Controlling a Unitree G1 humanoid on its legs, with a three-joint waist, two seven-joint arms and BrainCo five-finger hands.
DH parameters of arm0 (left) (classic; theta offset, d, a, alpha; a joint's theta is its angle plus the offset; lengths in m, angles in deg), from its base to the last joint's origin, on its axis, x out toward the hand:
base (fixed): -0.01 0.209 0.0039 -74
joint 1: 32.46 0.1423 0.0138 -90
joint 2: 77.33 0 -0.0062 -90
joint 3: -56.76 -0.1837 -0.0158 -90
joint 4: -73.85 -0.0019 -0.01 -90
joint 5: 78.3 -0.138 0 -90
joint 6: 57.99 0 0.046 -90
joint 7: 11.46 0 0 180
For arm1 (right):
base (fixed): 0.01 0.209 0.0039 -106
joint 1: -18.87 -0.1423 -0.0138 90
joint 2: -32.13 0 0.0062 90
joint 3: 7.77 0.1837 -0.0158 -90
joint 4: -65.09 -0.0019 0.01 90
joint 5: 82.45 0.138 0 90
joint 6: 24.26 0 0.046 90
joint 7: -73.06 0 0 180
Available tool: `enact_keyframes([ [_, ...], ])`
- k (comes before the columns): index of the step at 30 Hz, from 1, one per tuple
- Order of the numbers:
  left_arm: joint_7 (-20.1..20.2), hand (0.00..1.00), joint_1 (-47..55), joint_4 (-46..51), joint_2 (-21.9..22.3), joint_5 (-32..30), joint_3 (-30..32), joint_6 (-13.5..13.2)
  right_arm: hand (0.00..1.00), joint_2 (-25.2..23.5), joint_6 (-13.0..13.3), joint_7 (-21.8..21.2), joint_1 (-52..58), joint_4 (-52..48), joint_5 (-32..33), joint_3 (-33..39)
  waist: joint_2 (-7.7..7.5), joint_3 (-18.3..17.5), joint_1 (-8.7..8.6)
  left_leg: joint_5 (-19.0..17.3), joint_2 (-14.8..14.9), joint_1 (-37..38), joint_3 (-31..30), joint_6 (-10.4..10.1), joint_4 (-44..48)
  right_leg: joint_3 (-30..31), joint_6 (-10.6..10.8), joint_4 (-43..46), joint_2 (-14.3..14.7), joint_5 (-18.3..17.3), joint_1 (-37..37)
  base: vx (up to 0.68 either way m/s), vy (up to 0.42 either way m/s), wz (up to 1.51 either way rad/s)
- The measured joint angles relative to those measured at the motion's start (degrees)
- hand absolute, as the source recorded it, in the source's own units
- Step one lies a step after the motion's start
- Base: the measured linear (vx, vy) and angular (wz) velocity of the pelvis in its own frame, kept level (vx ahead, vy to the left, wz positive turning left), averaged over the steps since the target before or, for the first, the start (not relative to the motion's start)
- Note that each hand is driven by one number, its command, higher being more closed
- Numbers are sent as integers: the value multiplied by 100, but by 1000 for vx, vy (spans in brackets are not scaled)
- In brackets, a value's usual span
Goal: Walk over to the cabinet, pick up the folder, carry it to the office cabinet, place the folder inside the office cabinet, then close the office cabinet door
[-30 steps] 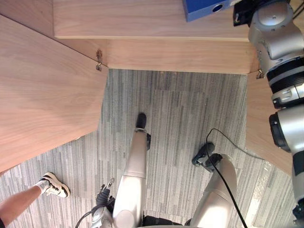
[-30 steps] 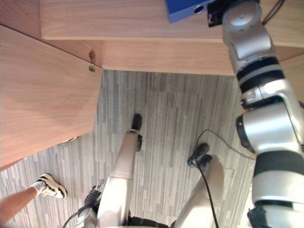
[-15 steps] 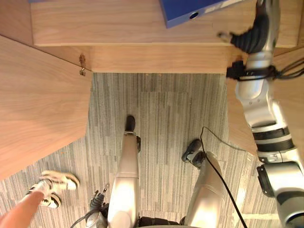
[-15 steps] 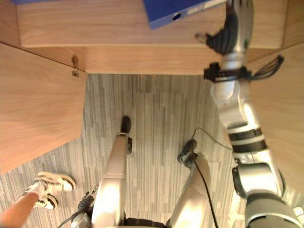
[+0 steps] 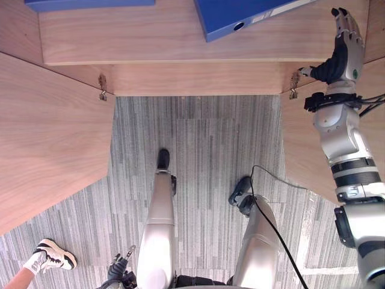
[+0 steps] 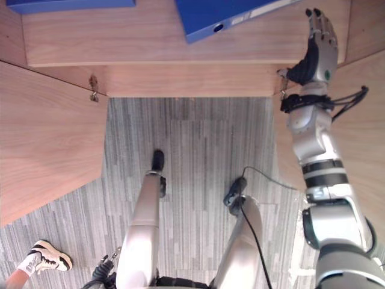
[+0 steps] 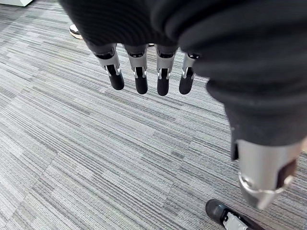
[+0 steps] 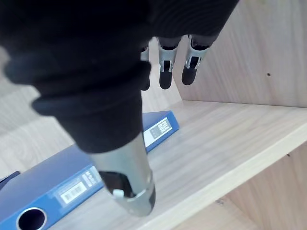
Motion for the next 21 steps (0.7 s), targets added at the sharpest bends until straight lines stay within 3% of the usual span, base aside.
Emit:
enact_keyframes([
  [6, 2, 0, -3, -2, 13, 60, -12, -6, 0, -100, -32, -237, -595, 693, -32, -659, 9, -118, 87, 63, 10, -18, 43, 32, -106, -2, 7, -203, 32, 134, 0, 4, 51, -3],
  [10, 1, 0, -7, -2, 53, 235, -56, -9, 0, -441, -121, -652, -711, 1321, -95, -1180, 23, -195, 196, 84, 7, -19, 53, 50, -165, -15, 27, -332, 48, 198, 37, 23, 45, 0],
  [14, -1, 0, -15, -7, 70, 282, -159, -3, 0, -617, -159, -722, -890, 1771, -151, -1288, 33, -251, 235, 92, 6, -23, 53, 54, -171, -29, 27, -451, 71, 278, 84, 12, 48, -2],
  [21, -101, 0, -242, -66, 112, 536, -277, -17, 0, -899, -281, -710, -948, 2310, -65, -1294, 214, -526, 364, 113, -7, -31, -4, 70, -184, -131, 22, -560, 102, 340, 171, 2, 42, 1],
])
